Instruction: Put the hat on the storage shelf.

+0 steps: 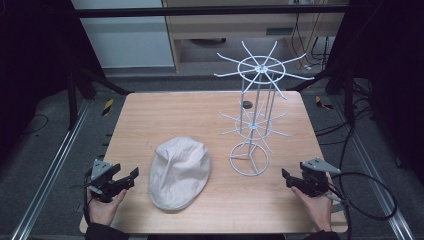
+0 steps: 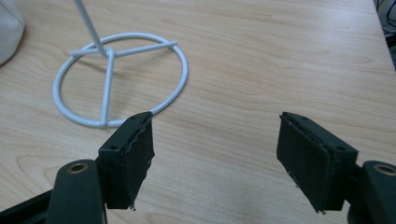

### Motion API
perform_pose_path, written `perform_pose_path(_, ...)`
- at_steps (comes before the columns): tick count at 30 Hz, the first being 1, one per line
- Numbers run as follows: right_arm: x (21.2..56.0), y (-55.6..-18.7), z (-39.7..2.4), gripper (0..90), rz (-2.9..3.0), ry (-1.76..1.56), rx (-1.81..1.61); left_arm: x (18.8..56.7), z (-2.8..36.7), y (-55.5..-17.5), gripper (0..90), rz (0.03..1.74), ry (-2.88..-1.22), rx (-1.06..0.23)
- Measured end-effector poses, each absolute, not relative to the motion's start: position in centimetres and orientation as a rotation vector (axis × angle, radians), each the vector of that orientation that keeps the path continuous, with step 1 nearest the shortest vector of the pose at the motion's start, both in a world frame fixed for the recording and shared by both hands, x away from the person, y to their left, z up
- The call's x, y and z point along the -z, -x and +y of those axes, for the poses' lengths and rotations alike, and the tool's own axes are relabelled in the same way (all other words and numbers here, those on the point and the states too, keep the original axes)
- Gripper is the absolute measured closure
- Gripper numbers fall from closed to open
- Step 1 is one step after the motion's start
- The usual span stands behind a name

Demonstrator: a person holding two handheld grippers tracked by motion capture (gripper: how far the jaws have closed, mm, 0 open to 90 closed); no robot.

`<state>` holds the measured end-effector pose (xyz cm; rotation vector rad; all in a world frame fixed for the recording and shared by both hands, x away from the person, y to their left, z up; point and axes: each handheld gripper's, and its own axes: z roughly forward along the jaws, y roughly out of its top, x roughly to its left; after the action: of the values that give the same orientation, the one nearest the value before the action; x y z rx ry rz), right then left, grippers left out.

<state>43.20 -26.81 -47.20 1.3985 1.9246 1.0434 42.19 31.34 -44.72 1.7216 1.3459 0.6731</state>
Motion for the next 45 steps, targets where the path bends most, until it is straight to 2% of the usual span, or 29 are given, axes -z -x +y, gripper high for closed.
perform_pose_path(7, 47.2, -42.8, -26.7, 27.1, 1.932, -1.401, -1.016, 44.0, 30.5, -41.9, 21.4, 1.334, -1.737, -0.639)
perform_pose_path(17, 47.3, -42.8, -26.6, 26.7, 1.933, -1.396, -1.008, 42.7, 28.5, -41.5, 18.2, 1.271, -1.795, -0.612)
perform_pose_path(29, 47.3, -42.8, -26.5, 26.5, 1.936, -1.398, -0.999, 41.3, 26.3, -41.0, 19.1, 1.216, -1.829, -0.595)
perform_pose_path(45, 47.3, -42.7, -26.4, 26.5, 1.938, -1.398, -1.009, 41.2, 23.2, -41.0, 21.4, 1.189, -1.891, -0.581)
